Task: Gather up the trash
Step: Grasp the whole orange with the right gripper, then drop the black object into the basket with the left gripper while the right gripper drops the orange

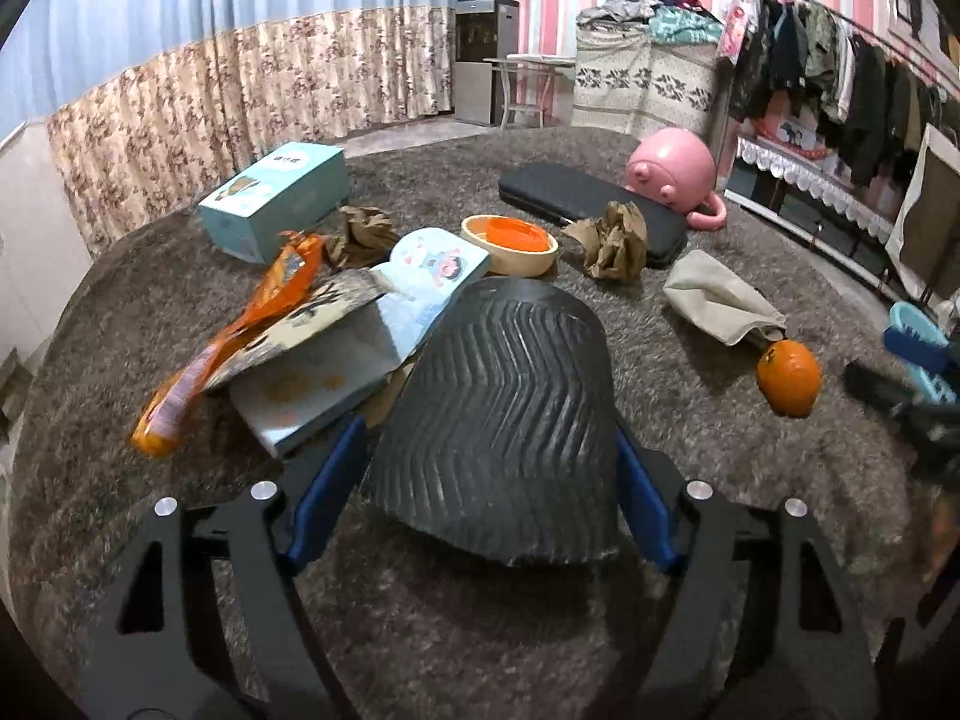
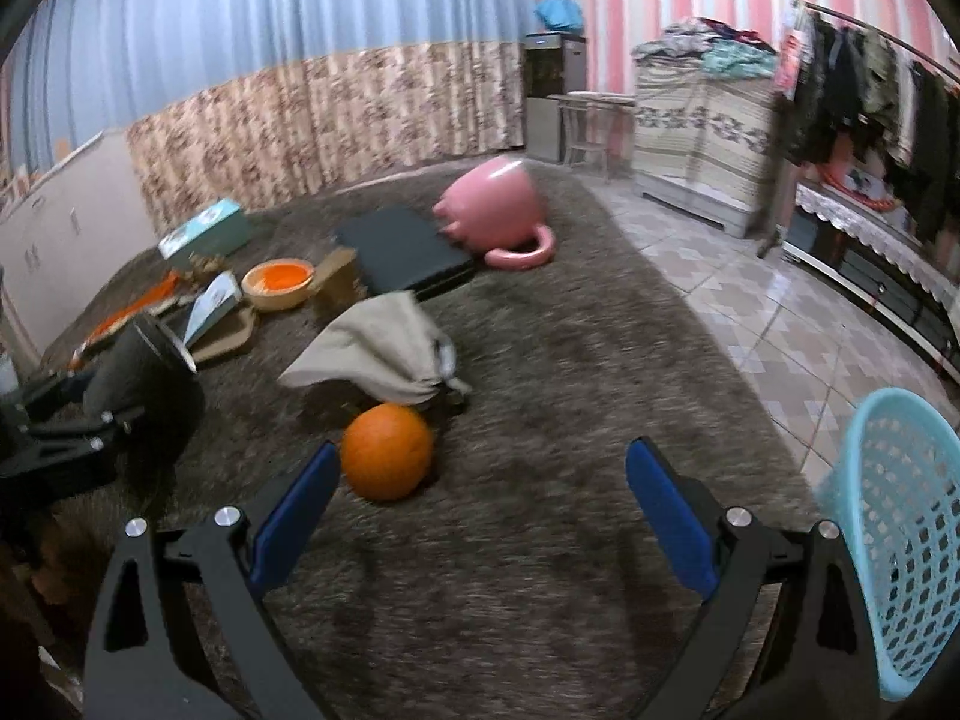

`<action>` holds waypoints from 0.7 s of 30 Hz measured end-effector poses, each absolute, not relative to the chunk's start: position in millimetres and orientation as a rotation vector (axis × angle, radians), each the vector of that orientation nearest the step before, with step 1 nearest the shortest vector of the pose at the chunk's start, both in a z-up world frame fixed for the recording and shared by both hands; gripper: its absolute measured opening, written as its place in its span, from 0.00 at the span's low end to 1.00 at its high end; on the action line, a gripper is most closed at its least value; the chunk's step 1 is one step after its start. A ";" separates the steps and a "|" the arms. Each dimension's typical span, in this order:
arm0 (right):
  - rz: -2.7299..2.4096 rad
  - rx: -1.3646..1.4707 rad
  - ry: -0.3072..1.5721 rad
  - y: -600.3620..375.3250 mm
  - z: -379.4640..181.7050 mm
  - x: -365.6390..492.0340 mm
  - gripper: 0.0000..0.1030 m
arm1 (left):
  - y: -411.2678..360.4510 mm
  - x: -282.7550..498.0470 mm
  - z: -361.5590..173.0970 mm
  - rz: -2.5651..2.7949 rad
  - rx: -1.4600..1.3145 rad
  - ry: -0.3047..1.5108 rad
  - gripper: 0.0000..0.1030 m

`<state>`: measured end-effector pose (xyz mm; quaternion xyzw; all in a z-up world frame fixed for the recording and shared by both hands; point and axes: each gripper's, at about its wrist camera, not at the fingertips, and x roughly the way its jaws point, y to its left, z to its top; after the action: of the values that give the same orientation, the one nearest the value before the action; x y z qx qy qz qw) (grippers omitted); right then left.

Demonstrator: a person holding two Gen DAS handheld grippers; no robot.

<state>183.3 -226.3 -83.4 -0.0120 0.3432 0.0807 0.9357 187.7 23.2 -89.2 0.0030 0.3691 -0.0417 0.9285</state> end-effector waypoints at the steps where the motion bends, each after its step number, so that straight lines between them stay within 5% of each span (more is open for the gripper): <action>1: 0.169 -0.032 0.706 -223.0 -85.2 184.4 0.91 | 25.5 185.7 -89.4 -0.087 -0.004 0.758 0.74; 4: 0.196 -0.057 0.706 -209.1 -89.9 186.9 0.89 | 30.5 179.7 -90.5 -0.090 -0.016 0.761 0.74; 10: 0.223 -0.134 0.704 -188.3 -93.7 187.2 0.66 | 35.9 170.5 -88.5 -0.089 -0.019 0.754 0.74; 15: 0.230 -0.180 0.736 -181.4 -102.0 192.2 0.37 | 38.2 167.4 -90.1 -0.087 -0.022 0.757 0.72; 21: 0.236 -0.151 0.658 -190.6 -79.0 181.0 0.34 | 37.2 169.3 -92.6 -0.077 0.016 0.757 0.71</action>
<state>181.0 -190.6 -79.0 -0.0740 0.3219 0.1156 0.9368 169.3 37.2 -92.6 0.0080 0.3695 -0.0374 0.9285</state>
